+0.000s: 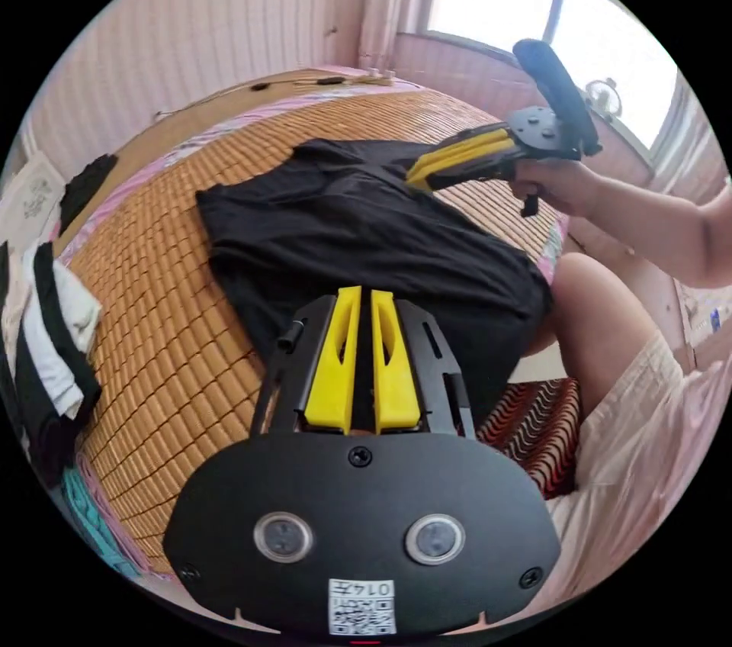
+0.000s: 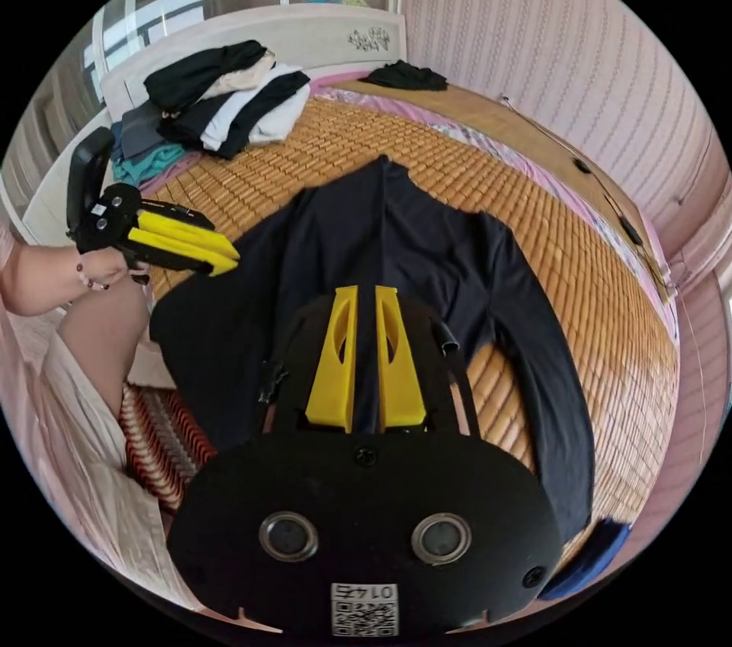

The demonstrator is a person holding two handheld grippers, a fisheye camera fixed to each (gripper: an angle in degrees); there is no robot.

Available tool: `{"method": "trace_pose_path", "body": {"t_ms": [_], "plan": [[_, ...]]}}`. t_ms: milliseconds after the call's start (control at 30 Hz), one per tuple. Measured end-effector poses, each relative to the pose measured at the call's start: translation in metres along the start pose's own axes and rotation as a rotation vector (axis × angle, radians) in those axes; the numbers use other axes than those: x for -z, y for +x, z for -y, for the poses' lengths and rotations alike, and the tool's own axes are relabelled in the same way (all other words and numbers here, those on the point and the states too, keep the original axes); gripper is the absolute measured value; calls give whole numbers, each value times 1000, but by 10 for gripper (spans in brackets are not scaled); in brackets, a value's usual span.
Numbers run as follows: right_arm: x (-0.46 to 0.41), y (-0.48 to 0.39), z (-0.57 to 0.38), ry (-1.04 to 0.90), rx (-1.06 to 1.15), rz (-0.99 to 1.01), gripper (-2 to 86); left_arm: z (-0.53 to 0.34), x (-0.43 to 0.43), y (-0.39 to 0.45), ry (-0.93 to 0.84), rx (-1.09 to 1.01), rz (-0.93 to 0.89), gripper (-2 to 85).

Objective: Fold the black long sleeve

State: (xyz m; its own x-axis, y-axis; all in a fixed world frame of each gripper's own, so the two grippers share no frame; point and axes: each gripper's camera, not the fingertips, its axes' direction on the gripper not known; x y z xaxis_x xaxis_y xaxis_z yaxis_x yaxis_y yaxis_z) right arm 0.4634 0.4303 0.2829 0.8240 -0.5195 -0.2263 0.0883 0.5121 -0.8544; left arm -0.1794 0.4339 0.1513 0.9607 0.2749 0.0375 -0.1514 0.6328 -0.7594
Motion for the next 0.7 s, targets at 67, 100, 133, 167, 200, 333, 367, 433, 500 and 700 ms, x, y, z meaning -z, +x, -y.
{"method": "trace_pose_path", "body": {"t_ms": [67, 100, 133, 167, 200, 333, 367, 433, 500, 700], "plan": [[-21, 1, 43, 13, 15, 22, 62, -2, -3, -53, 11, 121, 105, 14], [-36, 2, 72, 20, 18, 25, 64, -2, -6, -83, 18, 179, 118, 19], [-51, 2, 100, 15, 21, 17, 65, -1, -9, -96, 26, 196, 123, 23], [-59, 2, 114, 10, 27, 15, 66, 3, -15, -115, 28, 213, 144, 34], [-75, 2, 141, 0, 35, 13, 68, 8, -24, -128, 20, 211, 164, 47], [-125, -4, 217, -71, 38, 67, 87, 21, -58, -155, -38, 198, 137, 76], [-132, -5, 225, -83, 40, 64, 87, 25, -68, -159, -44, 184, 137, 76], [-164, -11, 249, -177, 62, 67, 72, 30, -83, -164, -60, 170, 155, 70], [-184, -17, 264, -309, 117, 56, 8, 33, -104, -175, -97, 170, 155, 48], [-171, -28, 308, -334, 187, 69, -5, 16, -122, -191, -52, 193, 116, -5]]}}
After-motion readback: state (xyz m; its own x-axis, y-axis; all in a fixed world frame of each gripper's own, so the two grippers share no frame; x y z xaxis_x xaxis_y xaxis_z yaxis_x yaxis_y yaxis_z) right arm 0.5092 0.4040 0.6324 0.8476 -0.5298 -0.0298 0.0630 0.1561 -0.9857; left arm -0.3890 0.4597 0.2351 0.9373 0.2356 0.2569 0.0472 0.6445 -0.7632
